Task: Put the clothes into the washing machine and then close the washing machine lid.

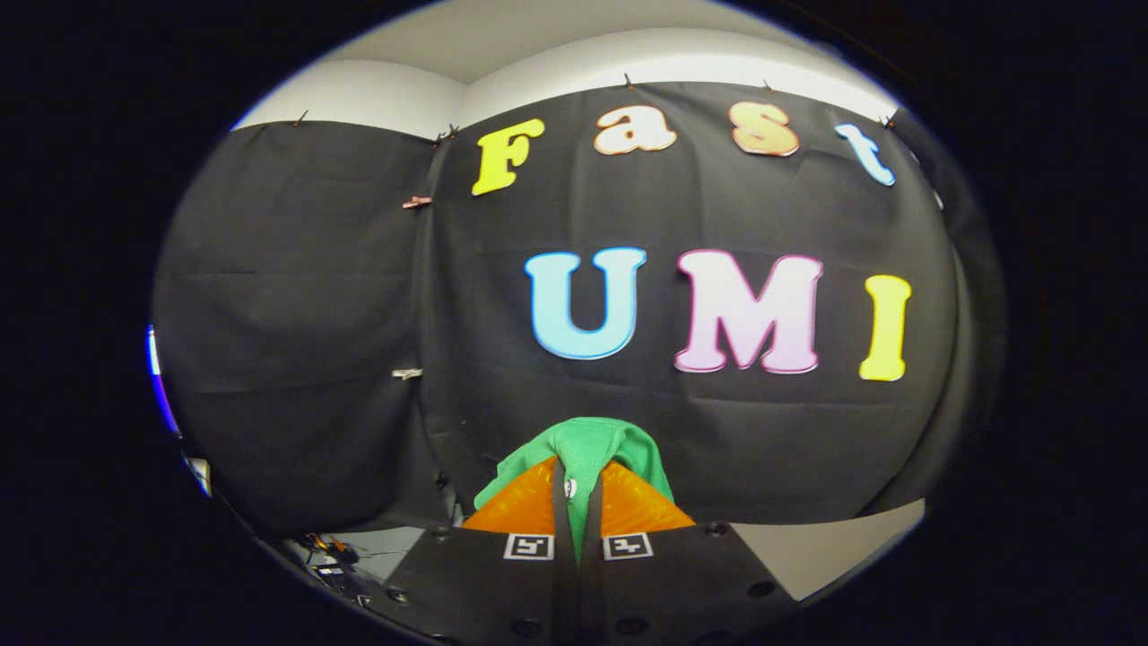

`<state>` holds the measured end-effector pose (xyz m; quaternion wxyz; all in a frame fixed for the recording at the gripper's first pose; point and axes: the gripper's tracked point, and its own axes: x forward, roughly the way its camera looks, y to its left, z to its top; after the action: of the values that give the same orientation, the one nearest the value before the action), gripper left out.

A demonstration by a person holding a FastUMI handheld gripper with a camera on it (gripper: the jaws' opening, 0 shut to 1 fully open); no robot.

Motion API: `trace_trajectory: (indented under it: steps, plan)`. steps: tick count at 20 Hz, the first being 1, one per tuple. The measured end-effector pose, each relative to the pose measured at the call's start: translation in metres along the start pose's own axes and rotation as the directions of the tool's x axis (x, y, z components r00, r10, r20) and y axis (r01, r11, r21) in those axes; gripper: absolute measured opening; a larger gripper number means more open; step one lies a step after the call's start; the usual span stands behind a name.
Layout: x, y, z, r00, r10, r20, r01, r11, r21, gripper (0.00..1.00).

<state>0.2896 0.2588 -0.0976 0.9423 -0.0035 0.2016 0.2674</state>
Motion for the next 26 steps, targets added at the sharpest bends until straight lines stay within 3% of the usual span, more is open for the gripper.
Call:
trace_trajectory:
  steps: [3,7,12,21,25,26]
  plan:
    - [0.032,0.017,-0.034,0.995,0.085,-0.049,-0.083,0.996,0.044,0.05]
    - [0.067,0.036,-0.088,0.978,0.154,-0.142,-0.156,0.988,-0.004,0.06]
    - [0.099,0.046,-0.168,0.929,0.216,-0.299,-0.237,0.971,-0.034,0.05]
    - [0.118,0.049,-0.251,0.843,0.189,-0.503,-0.272,0.958,-0.095,0.06]
    - [0.118,0.04,-0.27,0.81,0.153,-0.566,-0.248,0.964,-0.093,0.09]
    - [0.116,0.04,-0.27,0.805,0.155,-0.572,-0.246,0.965,-0.085,0.14]
